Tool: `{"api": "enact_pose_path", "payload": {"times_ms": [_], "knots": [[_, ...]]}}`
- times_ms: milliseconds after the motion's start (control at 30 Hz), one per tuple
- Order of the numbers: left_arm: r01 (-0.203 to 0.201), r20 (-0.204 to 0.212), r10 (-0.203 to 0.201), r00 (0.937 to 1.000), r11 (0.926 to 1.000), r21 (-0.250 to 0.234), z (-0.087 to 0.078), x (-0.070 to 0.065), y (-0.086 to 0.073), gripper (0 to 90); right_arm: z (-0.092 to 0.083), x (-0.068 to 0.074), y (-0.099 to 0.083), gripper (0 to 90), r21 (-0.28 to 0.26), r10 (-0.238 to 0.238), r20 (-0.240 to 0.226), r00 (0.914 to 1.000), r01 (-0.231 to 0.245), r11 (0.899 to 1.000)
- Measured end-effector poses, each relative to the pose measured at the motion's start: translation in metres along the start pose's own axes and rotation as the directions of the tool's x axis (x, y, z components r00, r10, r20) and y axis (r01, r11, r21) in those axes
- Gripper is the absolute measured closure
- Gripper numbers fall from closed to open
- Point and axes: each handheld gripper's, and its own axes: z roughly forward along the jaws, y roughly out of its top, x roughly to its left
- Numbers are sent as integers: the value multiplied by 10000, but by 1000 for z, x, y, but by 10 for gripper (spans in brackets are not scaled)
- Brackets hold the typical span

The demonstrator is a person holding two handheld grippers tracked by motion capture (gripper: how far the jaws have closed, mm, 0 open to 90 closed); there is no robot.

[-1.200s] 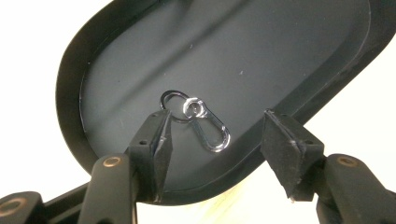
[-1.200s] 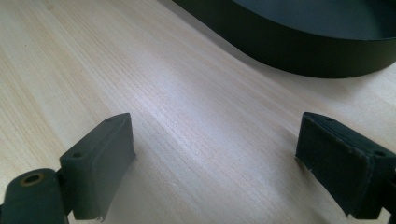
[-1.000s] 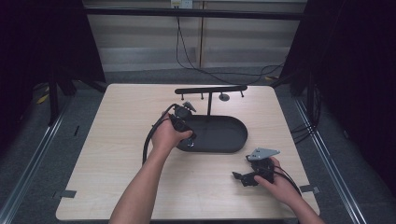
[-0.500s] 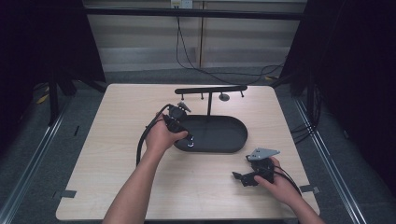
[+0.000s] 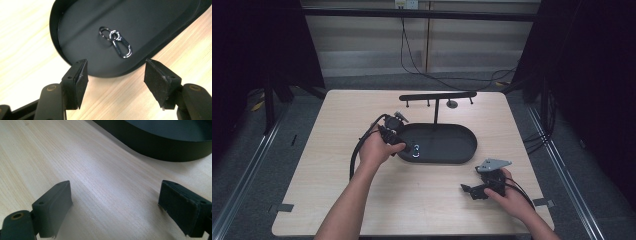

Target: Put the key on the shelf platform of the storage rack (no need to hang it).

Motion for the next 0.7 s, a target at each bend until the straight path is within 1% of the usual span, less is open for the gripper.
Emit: {"api": "enact_pose_path", "payload": {"times_ms": [167, 200, 267, 333, 367, 433, 467, 567, 600, 700], "knots": [[22, -16, -22, 10000, 10000, 51, -3, 4, -7, 354, 0, 0, 0, 108, 1, 0, -1, 10000, 0, 10000], [-38, -48, 38, 10000, 10000, 44, -4, 6, -8, 353, 0, 0, 0, 108, -1, -6, -2, 10000, 6, 10000], [41, -29, -41, 10000, 10000, 34, -5, 7, -11, 352, 0, 0, 0, 108, 2, 1, -2, 10000, -1, 10000], [67, 1, -67, 10000, 10000, 2, -6, 9, -13, 350, 0, 0, 0, 108, 13, -29, -8, 10000, 29, 10000], [39, -20, -39, 10000, 10000, 59, -7, 10, -15, 347, 0, 0, 0, 108, -2, -50, -12, 10000, 50, 10000], [134, 0, -134, 9999, 9999, -29, -8, 12, -17, 344, 0, 0, 0, 108, 15, -22, -7, 10000, 22, 10000], [97, -30, -97, 9999, 10000, 18, -9, 13, -18, 343, 0, 0, 0, 108, 16, -26, -8, 10000, 26, 10000], [196, -62, -197, 9998, 9998, -44, -11, 15, -22, 341, 0, 0, 0, 108, 12, -33, -6, 10000, 33, 10000], [77, -81, -78, 9999, 10000, -17, -12, 16, -23, 340, 0, 0, 0, 108, 12, -32, -6, 10000, 32, 10000], [173, -115, -173, 9998, 9998, -54, -14, 18, -26, 339, 0, 0, 0, 108, 8, -36, -8, 10000, 36, 10000]]}}
